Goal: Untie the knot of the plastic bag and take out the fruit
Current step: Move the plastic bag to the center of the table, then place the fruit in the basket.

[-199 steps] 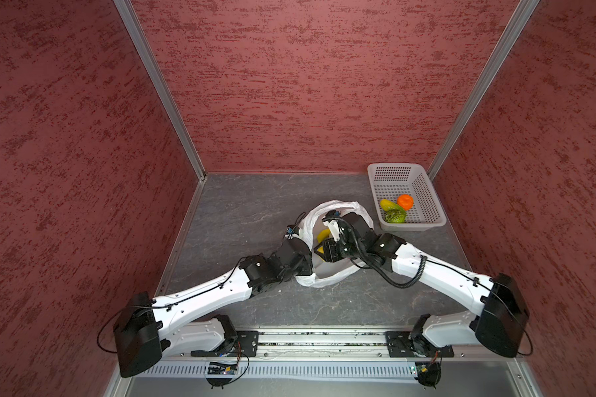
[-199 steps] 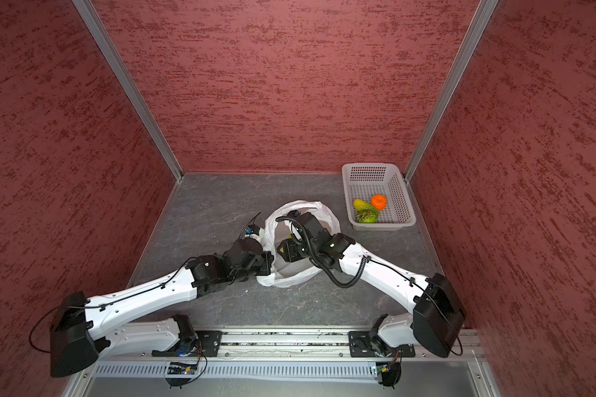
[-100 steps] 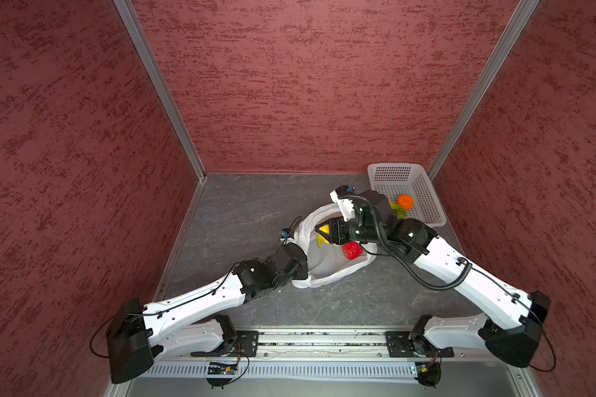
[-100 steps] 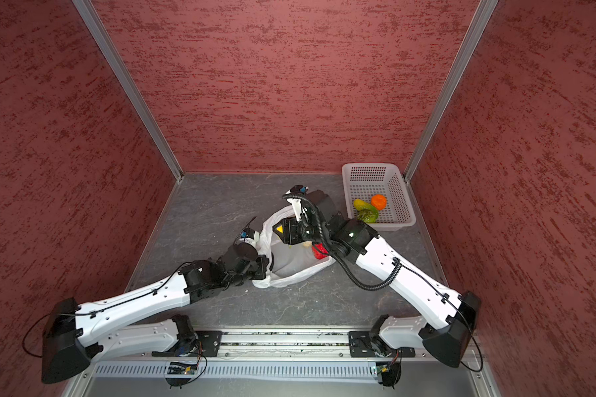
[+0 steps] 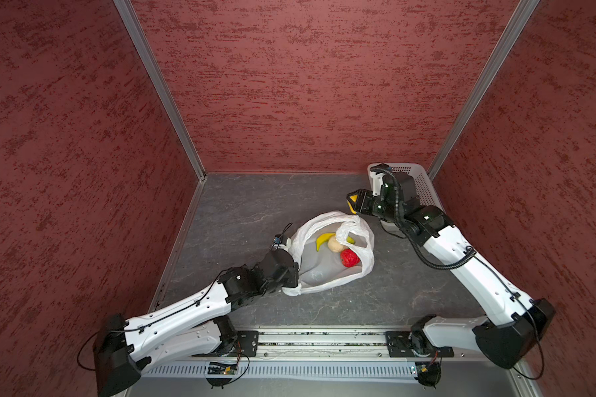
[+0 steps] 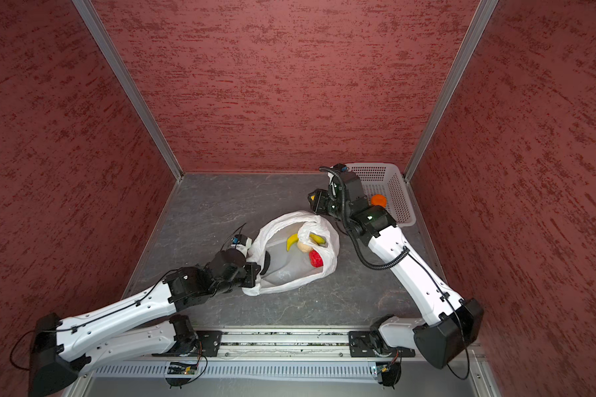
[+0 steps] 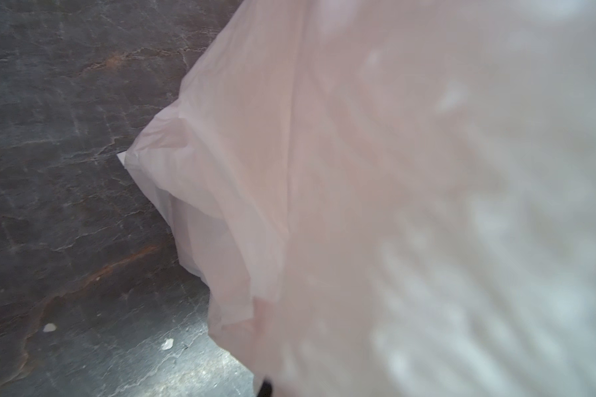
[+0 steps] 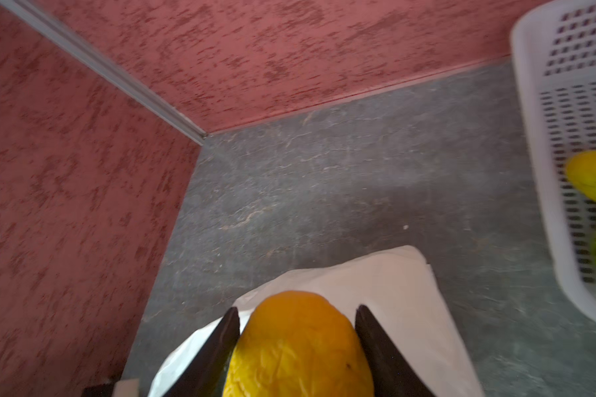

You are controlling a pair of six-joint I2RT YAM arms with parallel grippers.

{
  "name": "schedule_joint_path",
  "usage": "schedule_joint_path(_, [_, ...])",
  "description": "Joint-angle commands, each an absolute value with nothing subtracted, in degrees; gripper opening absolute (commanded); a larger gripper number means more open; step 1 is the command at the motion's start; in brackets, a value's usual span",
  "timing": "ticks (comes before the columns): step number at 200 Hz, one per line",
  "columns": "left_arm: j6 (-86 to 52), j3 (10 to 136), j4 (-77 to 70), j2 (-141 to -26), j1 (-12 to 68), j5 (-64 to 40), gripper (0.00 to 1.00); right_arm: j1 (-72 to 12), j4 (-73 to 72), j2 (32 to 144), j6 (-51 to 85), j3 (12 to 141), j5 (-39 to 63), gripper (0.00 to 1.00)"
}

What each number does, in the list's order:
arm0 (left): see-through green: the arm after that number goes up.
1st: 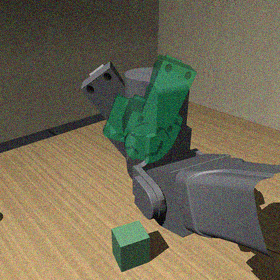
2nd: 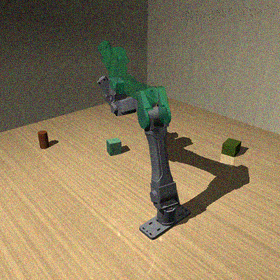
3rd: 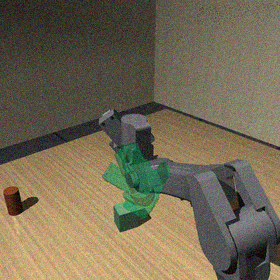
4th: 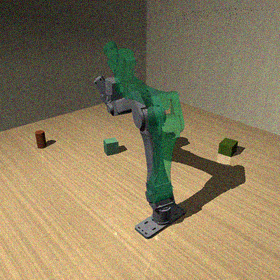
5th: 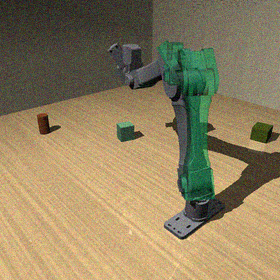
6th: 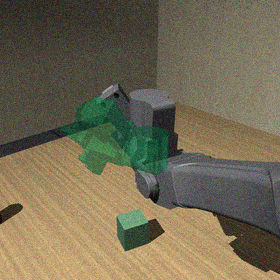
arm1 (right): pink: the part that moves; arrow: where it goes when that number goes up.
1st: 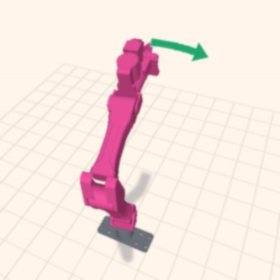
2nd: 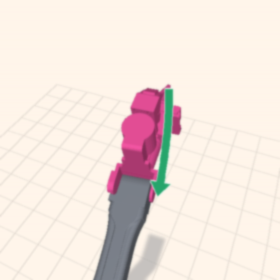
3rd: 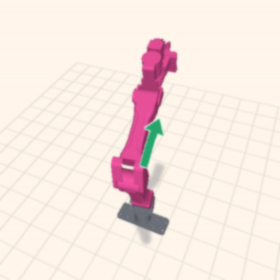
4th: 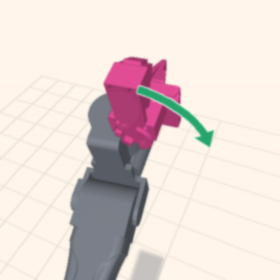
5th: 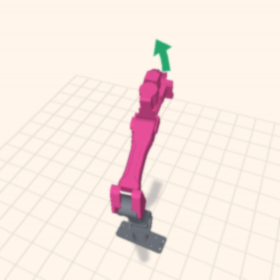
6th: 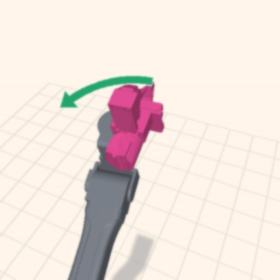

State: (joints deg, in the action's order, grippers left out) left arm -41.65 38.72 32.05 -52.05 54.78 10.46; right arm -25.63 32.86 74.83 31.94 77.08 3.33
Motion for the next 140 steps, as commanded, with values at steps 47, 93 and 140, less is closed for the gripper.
schedule_joint_path(47, [-39.7, 35.7, 36.6, -45.1, 51.6, 9.0, 0.0, -8.3, 19.1, 81.2, 31.8, 69.7, -1.5, 0.51])
schedule_joint_path(93, [-40.2, 34.3, 33.7, -46.0, 51.6, 9.2, 0.0, 0.9, 14.2, 95.2, 28.5, 73.4, -3.5, 0.52])
schedule_joint_path(140, [-43.3, 35.7, 35.2, -45.5, 52.0, 11.0, 0.0, 8.5, 15.2, 106.4, 27.7, 80.5, -4.3, 0.53])
